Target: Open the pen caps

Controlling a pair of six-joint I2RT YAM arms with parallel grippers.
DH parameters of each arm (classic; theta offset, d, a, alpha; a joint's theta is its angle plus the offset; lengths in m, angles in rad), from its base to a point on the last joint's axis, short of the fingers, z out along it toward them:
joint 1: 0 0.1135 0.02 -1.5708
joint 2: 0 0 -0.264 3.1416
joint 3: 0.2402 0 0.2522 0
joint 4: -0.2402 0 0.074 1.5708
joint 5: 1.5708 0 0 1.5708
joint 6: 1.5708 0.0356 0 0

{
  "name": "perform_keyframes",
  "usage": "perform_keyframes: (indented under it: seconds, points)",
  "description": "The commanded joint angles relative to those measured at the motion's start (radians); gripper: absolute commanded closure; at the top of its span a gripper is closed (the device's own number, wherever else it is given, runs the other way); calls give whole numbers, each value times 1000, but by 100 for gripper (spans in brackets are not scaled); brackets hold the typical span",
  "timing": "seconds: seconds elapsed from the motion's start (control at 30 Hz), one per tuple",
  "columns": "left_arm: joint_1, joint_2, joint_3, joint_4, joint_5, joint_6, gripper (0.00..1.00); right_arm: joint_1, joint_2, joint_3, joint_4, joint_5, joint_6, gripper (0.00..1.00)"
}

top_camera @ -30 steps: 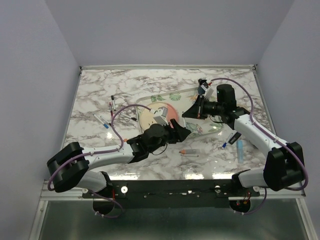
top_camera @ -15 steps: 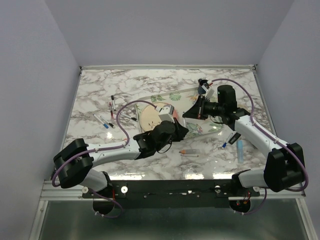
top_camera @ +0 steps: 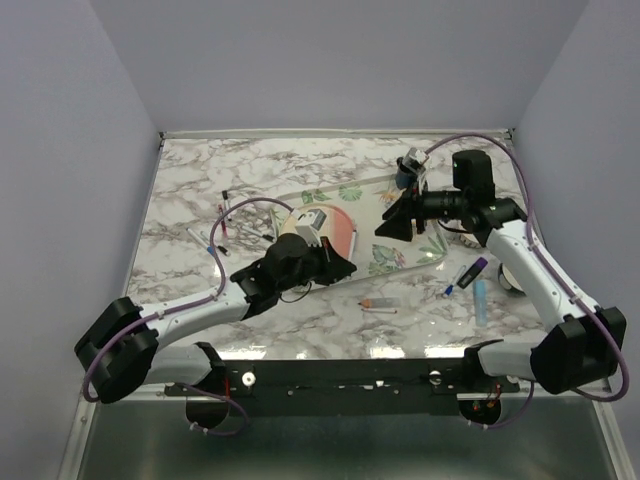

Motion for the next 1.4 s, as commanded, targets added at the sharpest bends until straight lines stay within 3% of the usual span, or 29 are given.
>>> perform_keyframes:
  seconds: [0.0,0.03,0.07,0.17,0.2,0.4,0.6,0.83,1.0,1.13,1.3,1.37]
  points:
    - [41,-78,-10,-35,354,98,100,10,-134,20,-464,-214,-872,30]
    - [46,-78,-6,-46,396,103,100,16,-151,13,-520,-212,-1010,27]
    - [47,-72,-1,-49,434,109,100,17,-169,-19,-560,-203,-1262,25]
    - [47,-32,20,-57,559,108,100,36,-182,-47,-706,-148,-1655,24]
    - [46,-11,36,-84,570,114,100,46,-172,-43,-735,-137,-1689,24]
    - [32,21,57,-95,590,117,100,192,-152,-42,-729,-15,-1715,28]
    - [18,53,85,-106,606,126,100,394,-114,-89,-593,196,-1577,39]
    - [13,57,86,-115,617,137,100,531,-71,-118,-507,424,-1514,59]
    - [13,41,73,-123,620,141,100,557,-65,-135,-475,487,-1490,69]
    - [15,27,62,-167,602,163,100,559,-70,-138,-465,532,-1464,99]
    - [18,-5,66,-330,515,241,100,530,-120,-200,-435,696,-1473,99]
    - [20,-18,63,-396,502,267,100,459,-137,-222,-432,693,-1496,99]
